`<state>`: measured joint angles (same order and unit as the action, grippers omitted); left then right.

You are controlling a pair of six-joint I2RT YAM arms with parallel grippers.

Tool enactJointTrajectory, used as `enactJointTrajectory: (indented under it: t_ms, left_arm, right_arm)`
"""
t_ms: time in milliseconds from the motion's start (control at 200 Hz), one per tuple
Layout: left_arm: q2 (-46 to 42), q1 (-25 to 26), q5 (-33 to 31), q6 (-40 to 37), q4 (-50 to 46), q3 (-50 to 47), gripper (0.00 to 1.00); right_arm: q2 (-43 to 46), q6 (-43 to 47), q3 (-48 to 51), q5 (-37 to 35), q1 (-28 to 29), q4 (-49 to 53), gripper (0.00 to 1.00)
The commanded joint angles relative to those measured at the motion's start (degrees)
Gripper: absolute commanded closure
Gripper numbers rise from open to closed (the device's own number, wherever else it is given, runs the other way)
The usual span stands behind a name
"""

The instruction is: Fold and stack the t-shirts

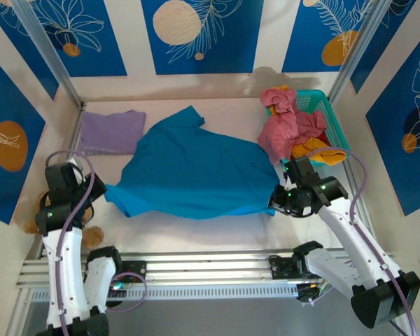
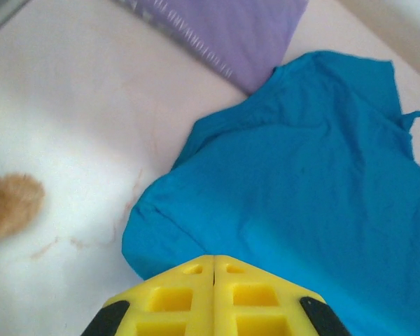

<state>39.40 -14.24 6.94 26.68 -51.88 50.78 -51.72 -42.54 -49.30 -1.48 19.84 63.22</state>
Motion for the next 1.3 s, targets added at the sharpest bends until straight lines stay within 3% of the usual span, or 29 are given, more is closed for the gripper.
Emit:
enactJointTrajectory:
  t_ms: [0,45,65,250,470,715,915,1080,1296]
  left_arm:
    - [-1.42,-0.54,-1.83,1.63,-4.70,-1.58,0.81]
    - [-1.51,-0.45,-1.61,1.49,-5.22,-1.44,0.55]
    - [-1.51,-0.44,-1.43,1.49,-5.33,-1.27,0.48]
    - [0.00,-0.44,0.16,1.34,-3.59,0.69,0.35]
    - [7.12,0.83,8.38,6.37,8.50,-1.21,0.36]
    - [28.26,13.25,5.71,6.60,19.76,6.15,0.38]
    - [49.83,21.88,3.70,4.57,26.56,18.45,0.37]
    - [66.00,22.30,5.48,4.57,28.84,30.54,0.36]
    - [80.44,23.87,5.72,4.99,29.78,43.48,0.36]
  right_arm:
    - [1.98,-4.07,-0.84,0.77,1.17,3.90,0.58]
    - [3.23,-4.32,-1.81,-0.48,1.17,4.89,0.48]
    - [3.66,-4.32,-2.24,-0.97,1.17,5.25,0.44]
    - [0.51,-1.01,-8.02,-2.21,-0.40,5.49,0.39]
    - [-13.69,3.24,-11.32,-1.25,-0.85,-5.47,0.39]
    - [-33.09,5.49,-16.66,-0.63,-0.33,-14.77,0.38]
    - [-44.92,5.74,-21.77,0.08,-0.53,-16.37,0.37]
    - [-48.63,4.62,-22.22,1.11,-1.03,-18.49,0.37]
    - [-52.86,5.23,-24.57,1.29,-0.85,-19.10,0.32]
